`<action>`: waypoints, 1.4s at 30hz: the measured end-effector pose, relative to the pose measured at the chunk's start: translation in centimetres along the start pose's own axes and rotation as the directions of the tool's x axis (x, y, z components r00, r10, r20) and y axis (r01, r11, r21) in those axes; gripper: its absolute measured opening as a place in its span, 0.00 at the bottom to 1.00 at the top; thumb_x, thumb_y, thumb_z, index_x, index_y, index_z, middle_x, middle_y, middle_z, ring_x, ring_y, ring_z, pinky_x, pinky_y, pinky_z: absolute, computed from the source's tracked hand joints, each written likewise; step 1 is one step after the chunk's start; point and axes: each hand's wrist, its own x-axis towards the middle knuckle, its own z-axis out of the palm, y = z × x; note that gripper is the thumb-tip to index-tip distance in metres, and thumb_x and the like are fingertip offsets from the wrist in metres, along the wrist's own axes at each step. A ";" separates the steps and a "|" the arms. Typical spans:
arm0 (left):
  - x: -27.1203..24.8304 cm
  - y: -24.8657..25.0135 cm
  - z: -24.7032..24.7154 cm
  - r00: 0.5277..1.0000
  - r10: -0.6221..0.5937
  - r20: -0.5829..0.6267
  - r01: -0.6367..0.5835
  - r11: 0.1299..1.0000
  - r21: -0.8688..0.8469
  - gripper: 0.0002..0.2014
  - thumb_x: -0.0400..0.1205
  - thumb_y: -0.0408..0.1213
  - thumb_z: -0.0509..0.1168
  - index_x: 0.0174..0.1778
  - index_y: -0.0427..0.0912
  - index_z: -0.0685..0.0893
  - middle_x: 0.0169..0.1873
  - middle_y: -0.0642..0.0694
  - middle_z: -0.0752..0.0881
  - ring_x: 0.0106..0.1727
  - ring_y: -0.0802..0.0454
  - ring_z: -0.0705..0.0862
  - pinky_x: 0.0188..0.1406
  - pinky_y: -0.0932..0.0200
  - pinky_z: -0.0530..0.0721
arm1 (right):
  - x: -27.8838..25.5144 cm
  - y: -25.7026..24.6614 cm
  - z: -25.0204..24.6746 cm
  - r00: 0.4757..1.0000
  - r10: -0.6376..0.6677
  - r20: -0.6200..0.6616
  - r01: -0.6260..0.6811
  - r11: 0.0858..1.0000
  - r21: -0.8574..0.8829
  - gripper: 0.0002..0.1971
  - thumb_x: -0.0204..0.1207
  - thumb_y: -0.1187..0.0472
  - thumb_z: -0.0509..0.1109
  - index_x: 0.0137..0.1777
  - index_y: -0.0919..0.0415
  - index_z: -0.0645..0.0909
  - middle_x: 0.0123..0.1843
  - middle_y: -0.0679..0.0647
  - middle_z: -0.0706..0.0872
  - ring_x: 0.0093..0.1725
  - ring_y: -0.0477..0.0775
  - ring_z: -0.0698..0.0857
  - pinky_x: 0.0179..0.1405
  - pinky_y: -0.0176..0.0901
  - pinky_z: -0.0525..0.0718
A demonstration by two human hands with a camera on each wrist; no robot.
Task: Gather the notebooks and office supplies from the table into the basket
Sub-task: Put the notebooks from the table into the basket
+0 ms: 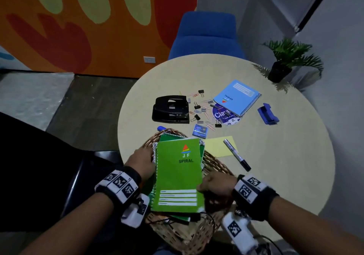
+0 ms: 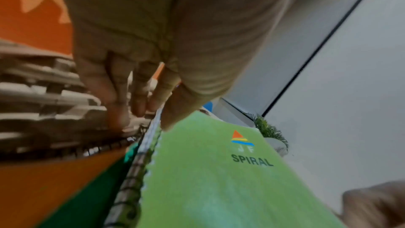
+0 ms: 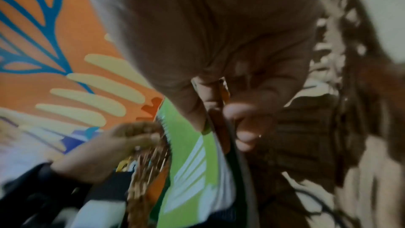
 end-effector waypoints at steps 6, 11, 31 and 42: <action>-0.1 -2.1 -0.8 0.986 -0.100 -0.133 0.109 0.992 0.064 0.16 0.80 0.43 0.62 0.64 0.55 0.75 0.69 0.41 0.77 0.69 0.38 0.76 0.64 0.42 0.78 | 2.0 0.2 3.7 1.000 0.021 0.023 -0.021 1.000 0.018 0.13 0.76 0.58 0.66 0.31 0.60 0.80 0.10 0.40 0.77 0.13 0.35 0.76 0.30 0.32 0.79; -0.4 -2.3 -0.4 0.997 -0.073 -0.024 0.074 0.996 0.051 0.15 0.82 0.41 0.59 0.65 0.50 0.73 0.56 0.37 0.87 0.58 0.37 0.84 0.55 0.47 0.81 | 3.3 1.0 4.9 0.995 0.094 -0.045 -0.080 0.964 0.253 0.12 0.76 0.59 0.67 0.31 0.60 0.75 0.20 0.50 0.83 0.22 0.47 0.84 0.37 0.39 0.88; -4.5 0.4 1.1 0.981 -0.194 0.009 0.194 0.981 -0.023 0.23 0.80 0.44 0.62 0.71 0.47 0.69 0.63 0.38 0.85 0.64 0.38 0.82 0.58 0.51 0.81 | 4.1 2.8 2.3 0.999 0.031 0.027 -0.029 0.997 -0.076 0.21 0.77 0.49 0.63 0.24 0.54 0.68 0.11 0.50 0.72 0.23 0.50 0.69 0.38 0.45 0.73; -8.2 8.1 -4.1 0.979 0.012 -0.202 -0.086 0.928 -0.363 0.14 0.72 0.45 0.75 0.51 0.62 0.82 0.49 0.57 0.89 0.54 0.57 0.87 0.45 0.60 0.84 | 0.0 4.7 -18.7 0.895 0.004 -0.446 0.236 0.844 0.482 0.13 0.75 0.54 0.72 0.41 0.66 0.83 0.33 0.62 0.86 0.30 0.57 0.81 0.33 0.46 0.83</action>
